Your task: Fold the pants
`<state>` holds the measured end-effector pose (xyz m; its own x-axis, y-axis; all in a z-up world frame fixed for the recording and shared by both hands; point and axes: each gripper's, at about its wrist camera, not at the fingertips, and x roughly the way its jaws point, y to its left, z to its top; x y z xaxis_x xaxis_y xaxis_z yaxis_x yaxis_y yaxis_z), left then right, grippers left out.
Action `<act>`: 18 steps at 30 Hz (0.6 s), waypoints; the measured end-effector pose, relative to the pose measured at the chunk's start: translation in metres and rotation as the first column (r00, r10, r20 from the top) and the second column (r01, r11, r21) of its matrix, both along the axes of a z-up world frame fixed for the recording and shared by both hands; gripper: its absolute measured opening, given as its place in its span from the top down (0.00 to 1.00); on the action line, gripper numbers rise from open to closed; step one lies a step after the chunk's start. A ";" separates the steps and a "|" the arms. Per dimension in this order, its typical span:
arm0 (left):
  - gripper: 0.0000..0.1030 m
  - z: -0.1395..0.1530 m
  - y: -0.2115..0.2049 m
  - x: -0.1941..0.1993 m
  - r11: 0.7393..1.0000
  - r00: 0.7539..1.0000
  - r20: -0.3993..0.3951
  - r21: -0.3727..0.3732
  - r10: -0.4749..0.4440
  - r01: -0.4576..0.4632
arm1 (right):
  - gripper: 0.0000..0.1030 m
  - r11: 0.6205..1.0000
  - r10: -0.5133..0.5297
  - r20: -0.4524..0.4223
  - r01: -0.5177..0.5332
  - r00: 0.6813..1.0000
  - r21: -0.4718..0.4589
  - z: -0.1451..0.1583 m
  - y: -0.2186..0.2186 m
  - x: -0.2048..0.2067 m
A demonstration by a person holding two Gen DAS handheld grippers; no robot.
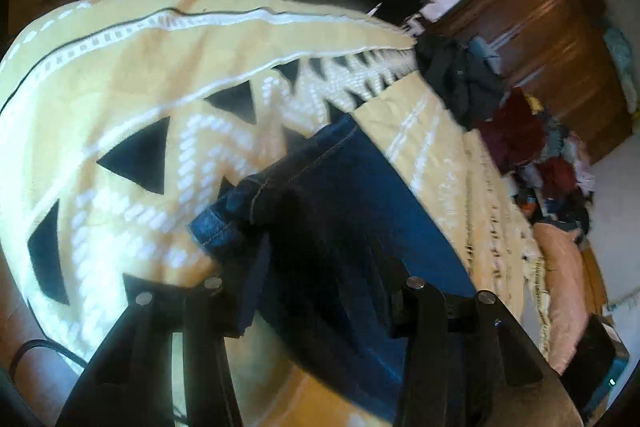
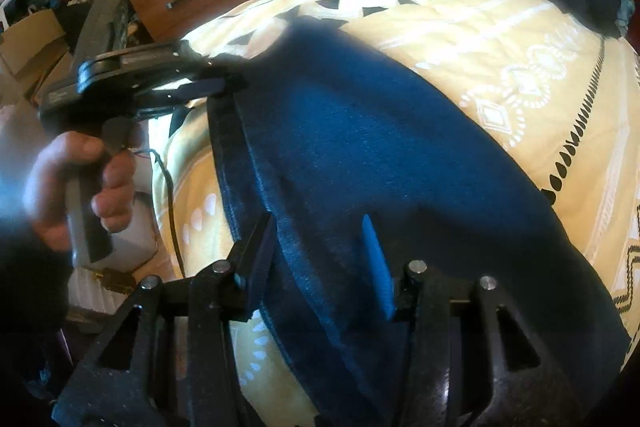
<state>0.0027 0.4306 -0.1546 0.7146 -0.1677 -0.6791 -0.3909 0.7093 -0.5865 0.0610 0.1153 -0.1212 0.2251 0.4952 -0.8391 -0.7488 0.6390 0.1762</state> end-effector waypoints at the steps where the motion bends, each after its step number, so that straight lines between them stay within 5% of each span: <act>1: 0.55 -0.004 0.000 0.005 1.000 1.000 -0.026 0.011 0.017 -0.017 | 0.56 1.000 -0.004 -0.007 0.004 1.000 0.002 0.000 0.002 0.004; 2: 0.57 -0.005 0.000 0.007 0.999 0.999 -0.034 0.023 0.029 -0.028 | 0.56 1.000 -0.005 -0.012 0.005 1.000 0.002 0.002 0.001 0.007; 4: 0.81 -0.006 0.001 0.012 0.997 0.997 -0.049 0.055 0.061 -0.058 | 0.56 1.000 -0.008 -0.020 0.008 1.000 -0.005 -0.001 0.002 0.008; 6: 0.93 -0.004 0.003 0.018 0.997 0.998 -0.033 0.050 0.058 -0.056 | 0.57 1.000 -0.013 -0.042 0.013 0.999 -0.011 -0.007 -0.001 0.008; 9: 0.95 0.021 -0.002 0.023 0.998 0.995 0.095 0.055 0.003 -0.009 | 0.57 1.000 -0.026 -0.072 0.026 0.997 -0.008 -0.013 -0.008 0.007; 12: 0.95 0.043 0.002 0.000 0.999 0.958 0.284 0.013 -0.048 0.046 | 0.56 0.999 -0.025 -0.076 0.026 0.997 0.018 -0.012 -0.014 0.002; 15: 0.94 0.013 0.012 -0.011 0.999 0.977 0.212 0.037 -0.033 0.025 | 0.56 1.000 -0.012 -0.089 0.015 0.996 0.025 -0.013 -0.016 0.001; 16: 0.93 -0.018 0.022 -0.012 1.000 0.994 0.113 -0.016 -0.014 0.016 | 0.55 1.000 -0.010 -0.103 0.012 0.995 0.020 -0.017 -0.016 0.001; 18: 0.87 -0.046 0.031 -0.017 0.996 0.994 0.106 -0.085 -0.009 0.018 | 0.54 1.000 -0.005 -0.113 0.006 0.994 0.012 -0.023 -0.016 0.001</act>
<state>-0.0141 0.4616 -0.2011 0.7784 -0.2326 -0.5830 -0.3145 0.6594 -0.6829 0.0623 0.0993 -0.1440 0.1319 0.5046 -0.8532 -0.7202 0.6402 0.2672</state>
